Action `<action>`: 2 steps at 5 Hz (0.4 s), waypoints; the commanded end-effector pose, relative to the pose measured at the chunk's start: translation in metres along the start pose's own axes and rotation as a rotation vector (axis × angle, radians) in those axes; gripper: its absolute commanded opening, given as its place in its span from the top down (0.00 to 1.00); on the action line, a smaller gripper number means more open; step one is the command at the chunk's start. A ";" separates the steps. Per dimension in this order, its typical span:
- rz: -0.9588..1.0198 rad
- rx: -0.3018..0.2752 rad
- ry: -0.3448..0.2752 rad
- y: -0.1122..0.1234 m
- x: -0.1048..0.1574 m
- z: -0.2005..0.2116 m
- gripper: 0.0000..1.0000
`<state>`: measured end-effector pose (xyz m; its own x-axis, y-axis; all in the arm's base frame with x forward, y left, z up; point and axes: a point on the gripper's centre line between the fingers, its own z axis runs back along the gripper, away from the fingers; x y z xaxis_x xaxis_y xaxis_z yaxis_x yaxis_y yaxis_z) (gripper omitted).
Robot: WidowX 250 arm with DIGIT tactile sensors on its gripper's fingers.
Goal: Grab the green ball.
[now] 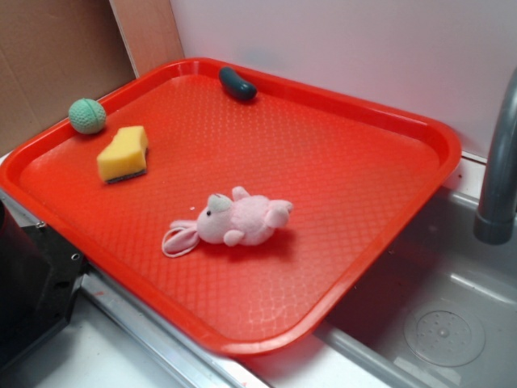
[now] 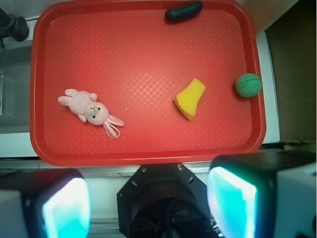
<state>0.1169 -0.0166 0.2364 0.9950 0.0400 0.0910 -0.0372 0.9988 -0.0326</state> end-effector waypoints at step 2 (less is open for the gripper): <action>0.148 0.010 -0.029 0.002 0.006 -0.004 0.00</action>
<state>0.1210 -0.0145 0.2296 0.9766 0.1876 0.1054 -0.1846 0.9821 -0.0375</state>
